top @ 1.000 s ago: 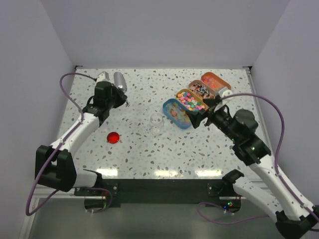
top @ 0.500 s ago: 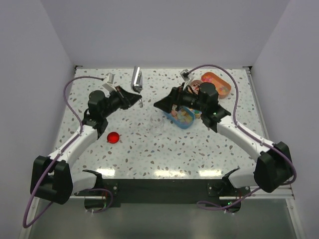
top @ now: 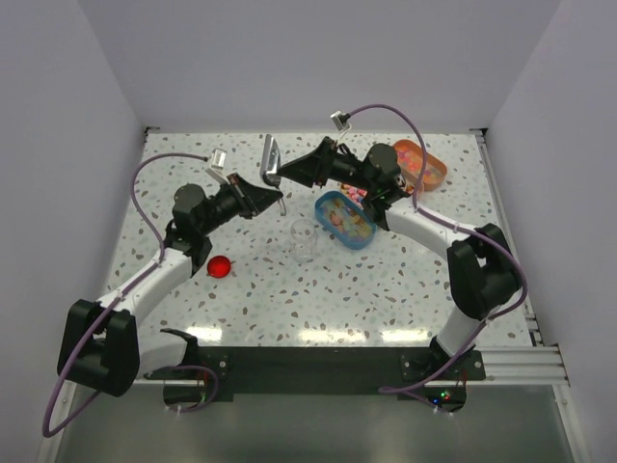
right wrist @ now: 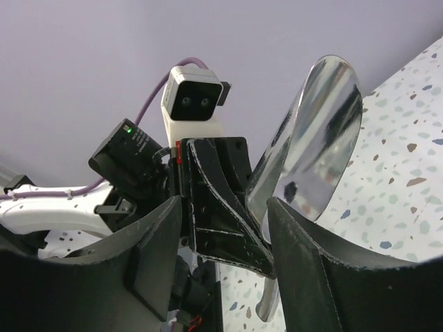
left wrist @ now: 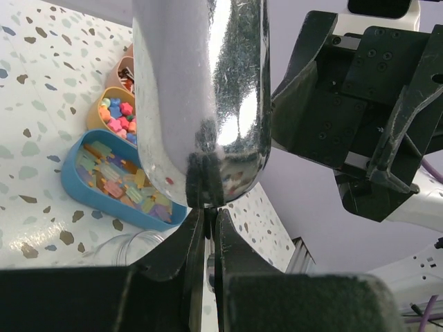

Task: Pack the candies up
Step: Pick up the spatula from the center of the board.

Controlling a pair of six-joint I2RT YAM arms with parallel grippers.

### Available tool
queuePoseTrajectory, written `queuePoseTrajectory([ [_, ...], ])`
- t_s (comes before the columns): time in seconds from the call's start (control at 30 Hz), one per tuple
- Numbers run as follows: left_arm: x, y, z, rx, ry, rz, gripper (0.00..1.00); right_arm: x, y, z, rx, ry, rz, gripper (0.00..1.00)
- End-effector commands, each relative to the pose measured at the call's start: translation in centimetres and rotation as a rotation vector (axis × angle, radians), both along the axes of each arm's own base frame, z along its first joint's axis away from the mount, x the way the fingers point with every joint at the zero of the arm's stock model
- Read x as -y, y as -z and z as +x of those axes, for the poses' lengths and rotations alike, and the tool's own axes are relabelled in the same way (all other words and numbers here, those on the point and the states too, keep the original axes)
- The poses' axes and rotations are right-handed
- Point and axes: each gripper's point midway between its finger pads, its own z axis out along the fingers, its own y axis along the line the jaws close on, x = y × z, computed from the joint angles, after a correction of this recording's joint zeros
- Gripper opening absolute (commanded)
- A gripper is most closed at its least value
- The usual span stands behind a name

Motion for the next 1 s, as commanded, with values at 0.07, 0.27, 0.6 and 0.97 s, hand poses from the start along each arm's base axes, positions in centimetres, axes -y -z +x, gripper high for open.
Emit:
queuePoseTrajectory([
  [0.07,0.9,-3.3,-1.8,0.136,0.073,-0.044,0.00,0.0,-3.1,-0.5,0.104,-0.020,0.055,0.56],
  [0.27,1.0,-3.6,-2.0,0.154,0.079,-0.054,0.00,0.1,-1.4,0.0,0.082,0.012,0.014,0.56],
  [0.6,1.1,-4.2,-2.8,0.179,0.092,-0.075,0.00,0.1,-0.5,0.2,0.080,0.021,-0.005,0.52],
  [0.97,1.4,-2.7,-2.3,0.146,0.081,-0.062,0.00,0.0,-1.5,-1.8,0.114,-0.047,0.036,0.22],
])
